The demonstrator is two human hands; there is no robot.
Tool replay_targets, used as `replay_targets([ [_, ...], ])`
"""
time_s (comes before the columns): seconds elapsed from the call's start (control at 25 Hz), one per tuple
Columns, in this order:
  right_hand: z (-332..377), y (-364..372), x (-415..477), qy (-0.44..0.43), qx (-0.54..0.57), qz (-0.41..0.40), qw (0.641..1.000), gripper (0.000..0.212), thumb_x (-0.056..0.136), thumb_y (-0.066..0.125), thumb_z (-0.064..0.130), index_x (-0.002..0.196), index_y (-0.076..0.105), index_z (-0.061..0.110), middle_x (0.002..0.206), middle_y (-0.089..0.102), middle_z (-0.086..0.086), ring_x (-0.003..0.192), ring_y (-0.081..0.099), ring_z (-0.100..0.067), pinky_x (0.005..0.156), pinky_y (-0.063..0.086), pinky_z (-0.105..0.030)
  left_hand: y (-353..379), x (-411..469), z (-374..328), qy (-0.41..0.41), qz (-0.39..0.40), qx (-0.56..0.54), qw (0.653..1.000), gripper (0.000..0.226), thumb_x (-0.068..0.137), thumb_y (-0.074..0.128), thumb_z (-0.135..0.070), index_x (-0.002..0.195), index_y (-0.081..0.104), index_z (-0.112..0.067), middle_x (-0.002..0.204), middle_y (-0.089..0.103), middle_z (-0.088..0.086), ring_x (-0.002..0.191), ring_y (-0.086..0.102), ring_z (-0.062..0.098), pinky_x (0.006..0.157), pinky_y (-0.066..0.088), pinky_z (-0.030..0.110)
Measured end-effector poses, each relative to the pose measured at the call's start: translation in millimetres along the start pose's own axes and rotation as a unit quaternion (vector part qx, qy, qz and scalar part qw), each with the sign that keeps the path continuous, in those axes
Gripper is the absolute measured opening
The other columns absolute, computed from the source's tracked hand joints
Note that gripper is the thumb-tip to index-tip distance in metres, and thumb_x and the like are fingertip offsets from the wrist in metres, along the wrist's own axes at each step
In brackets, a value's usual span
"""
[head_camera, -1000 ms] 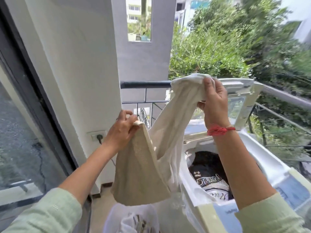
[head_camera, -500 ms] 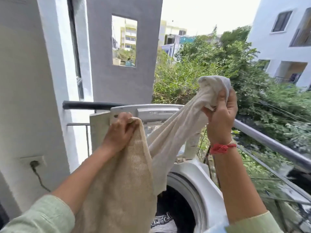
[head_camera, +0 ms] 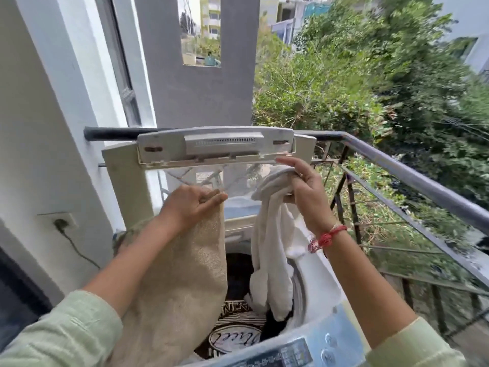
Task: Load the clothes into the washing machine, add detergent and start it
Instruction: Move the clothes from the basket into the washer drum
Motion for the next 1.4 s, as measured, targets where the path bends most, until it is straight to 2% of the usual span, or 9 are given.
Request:
replay_targets([
  [0.2,-9,12,-4,0.008,0.016,0.061,0.998,0.054,0.085,0.037,-0.013,0.133,0.048,0.01,0.086,0.07,0.013,0.077,0.062,-0.006,0.07,0.055,-0.032,57,-47,11,-0.009,0.059,0.11,0.992,0.025,0.085,0.051,-0.037,0.107,0.059,-0.027,0.096,0.068,-0.004,0.072,0.066,0.023,0.06,0.054,0.037],
  [0.28,-12,29,-12,-0.094,-0.149,0.109,0.978,0.069,0.083,0.039,-0.017,0.145,0.029,0.009,0.119,0.061,0.006,0.097,0.062,-0.005,0.077,0.053,-0.026,70,-58,10,-0.005,0.055,0.099,0.994,0.045,0.086,0.051,-0.03,0.13,0.046,-0.032,0.116,0.064,-0.004,0.081,0.068,0.028,0.063,0.056,0.041],
  [0.36,-17,40,-21,-0.263,-0.364,0.071,0.891,0.071,0.079,0.045,-0.017,0.145,0.033,0.007,0.142,0.046,-0.009,0.116,0.059,-0.022,0.082,0.054,-0.028,78,-62,5,-0.02,0.052,0.09,0.994,0.051,0.084,0.042,-0.051,0.132,0.044,-0.033,0.12,0.061,-0.006,0.092,0.067,0.025,0.069,0.055,0.041],
  [0.52,-6,43,-18,-0.318,-0.5,-0.081,0.802,0.01,0.075,0.067,0.023,0.082,0.068,0.016,0.078,0.068,-0.001,0.057,0.063,-0.023,0.042,0.04,-0.022,107,-76,-1,-0.098,0.157,0.09,0.979,0.089,0.063,0.032,-0.091,0.13,0.044,-0.034,0.116,0.06,-0.008,0.1,0.061,0.018,0.08,0.052,0.038],
  [0.76,-8,32,-9,-0.231,-0.375,-0.102,0.892,0.025,0.071,0.067,0.015,0.055,0.049,0.009,0.084,0.054,-0.006,0.069,0.052,-0.02,0.054,0.041,-0.027,135,-85,16,-0.176,0.12,0.046,0.976,0.025,0.087,0.053,-0.039,0.103,0.059,-0.02,0.104,0.064,0.001,0.097,0.061,0.027,0.071,0.046,0.034],
  [0.92,-21,8,-1,-0.141,-0.263,-0.093,0.95,0.03,0.082,0.062,0.008,0.067,0.04,0.02,0.057,0.039,0.006,0.048,0.034,-0.008,0.045,0.026,-0.02,119,-87,40,-0.222,0.091,-0.019,0.971,0.021,0.092,0.049,-0.037,0.098,0.048,-0.017,0.085,0.064,0.012,0.081,0.06,0.034,0.059,0.041,0.036],
  [1.08,-44,-21,3,-0.121,-0.403,-0.06,0.905,0.026,0.091,0.058,0.032,0.097,0.053,0.007,0.069,0.06,-0.009,0.056,0.05,-0.025,0.046,0.03,-0.028,56,-70,57,-0.209,0.007,0.072,0.975,0.024,0.09,0.055,-0.03,0.107,0.055,-0.014,0.087,0.067,0.017,0.081,0.062,0.037,0.06,0.04,0.036],
  [1.2,-50,-37,5,-0.133,-0.442,-0.078,0.884,0.04,0.092,0.048,0.047,0.093,0.062,0.009,0.068,0.063,-0.013,0.06,0.055,-0.03,0.05,0.029,-0.029,-9,-45,60,-0.161,-0.068,0.121,0.977,0.042,0.078,0.065,-0.056,0.082,0.055,-0.016,0.067,0.062,0.01,0.064,0.057,0.03,0.055,0.043,0.034],
  [1.4,-79,-38,11,0.025,-0.216,-0.035,0.976,0.05,0.089,0.047,0.042,0.061,0.048,0.001,0.055,0.041,0.0,0.051,0.037,-0.011,0.05,0.024,-0.029,25,-68,88,-0.182,0.274,0.11,0.938,0.042,0.067,0.067,-0.066,0.098,0.065,-0.036,0.101,0.068,-0.007,0.097,0.061,0.019,0.076,0.047,0.03],
])
Point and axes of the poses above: each hand's wrist, its own x-axis towards the middle knuckle, its own y-axis out of the palm, z = x × y, the point moved 6 cm from there along x, towards the middle knuckle
